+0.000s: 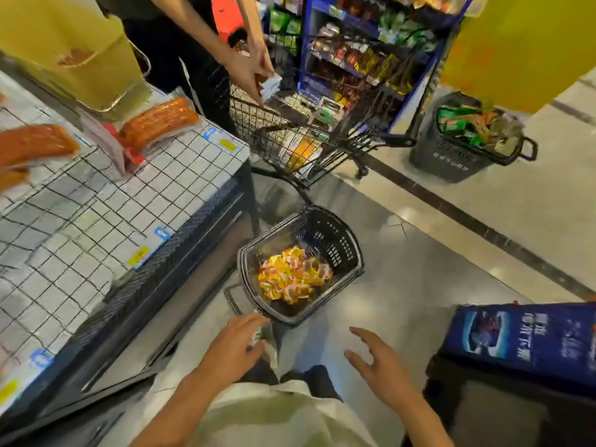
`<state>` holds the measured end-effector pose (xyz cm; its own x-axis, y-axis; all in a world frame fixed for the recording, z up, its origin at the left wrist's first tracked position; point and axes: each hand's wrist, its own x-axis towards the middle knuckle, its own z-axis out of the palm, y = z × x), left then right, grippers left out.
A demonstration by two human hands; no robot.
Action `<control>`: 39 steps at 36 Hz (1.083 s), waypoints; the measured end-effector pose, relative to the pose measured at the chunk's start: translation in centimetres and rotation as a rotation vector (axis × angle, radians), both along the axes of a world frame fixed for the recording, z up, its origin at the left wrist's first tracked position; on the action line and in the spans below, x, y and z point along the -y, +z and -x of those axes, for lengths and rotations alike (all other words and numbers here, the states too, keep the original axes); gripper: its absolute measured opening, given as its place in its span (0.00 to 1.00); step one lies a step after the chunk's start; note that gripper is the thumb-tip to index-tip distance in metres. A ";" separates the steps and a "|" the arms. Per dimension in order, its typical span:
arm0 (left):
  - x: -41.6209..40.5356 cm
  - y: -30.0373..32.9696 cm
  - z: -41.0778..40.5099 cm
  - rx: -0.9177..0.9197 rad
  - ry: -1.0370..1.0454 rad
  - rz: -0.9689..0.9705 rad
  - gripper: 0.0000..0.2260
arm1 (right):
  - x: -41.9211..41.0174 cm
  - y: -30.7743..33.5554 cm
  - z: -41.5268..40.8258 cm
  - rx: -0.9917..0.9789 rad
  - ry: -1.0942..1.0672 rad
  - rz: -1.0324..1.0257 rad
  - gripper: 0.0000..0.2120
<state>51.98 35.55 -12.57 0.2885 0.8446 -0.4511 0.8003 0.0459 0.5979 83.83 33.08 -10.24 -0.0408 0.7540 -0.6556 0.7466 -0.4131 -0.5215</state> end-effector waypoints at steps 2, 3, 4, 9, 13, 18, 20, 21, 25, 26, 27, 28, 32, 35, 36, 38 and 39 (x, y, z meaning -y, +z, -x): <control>-1.8 -0.8 0.0 -0.002 -0.010 0.013 0.21 | -1.7 -0.2 0.1 0.029 0.018 0.013 0.24; -2.7 -1.2 0.0 -0.001 -0.015 0.018 0.21 | -2.7 -0.3 0.2 0.046 0.040 0.017 0.24; -3.7 -1.7 0.0 0.005 -0.019 0.026 0.21 | -3.7 -0.5 0.2 0.057 0.053 0.020 0.24; -8.8 -4.3 -0.3 -0.028 -0.111 0.074 0.21 | -9.2 -1.8 0.3 0.047 0.092 0.030 0.22; -12.9 -6.8 -1.0 -0.041 -0.027 0.103 0.20 | -13.4 -4.7 -0.1 0.012 0.129 0.063 0.22; -17.6 -12.1 -2.8 -0.065 0.018 0.124 0.20 | -18.6 -11.9 -0.9 -0.037 0.179 0.093 0.18; -18.9 -14.5 -3.9 -0.064 0.081 0.145 0.19 | -20.4 -15.3 -1.1 -0.049 0.227 0.119 0.19; -19.7 -16.1 -4.6 -0.048 0.106 0.155 0.19 | -21.4 -17.4 -1.2 -0.045 0.257 0.143 0.19; -21.2 -24.2 -7.2 -0.011 0.173 0.228 0.21 | -24.4 -26.7 -1.9 -0.016 0.382 0.221 0.21; -21.2 -26.4 -7.8 -0.011 0.190 0.253 0.21 | -25.0 -28.9 -2.0 -0.022 0.372 0.245 0.22; -21.2 -28.5 -8.4 -0.012 0.206 0.280 0.21 | -25.7 -30.9 -2.0 -0.032 0.361 0.275 0.23; -21.2 -30.5 -9.0 -0.015 0.208 0.300 0.21 | -26.3 -32.9 -2.0 -0.032 0.373 0.295 0.24; -20.2 -38.9 -11.1 -0.063 0.199 0.365 0.21 | -28.3 -40.8 -2.3 0.005 0.530 0.294 0.27; -18.4 -44.7 -11.9 -0.065 0.232 0.435 0.21 | -29.5 -46.3 -2.6 0.025 0.548 0.326 0.27; -17.7 -46.4 -12.1 -0.079 0.254 0.460 0.21 | -29.7 -48.2 -2.7 0.034 0.538 0.352 0.27; -16.6 -49.5 -12.4 -0.081 0.303 0.498 0.20 | -29.9 -51.5 -2.6 0.054 0.487 0.413 0.27; -16.1 -50.9 -12.6 -0.078 0.328 0.511 0.20 | -29.8 -53.1 -2.3 0.057 0.441 0.437 0.27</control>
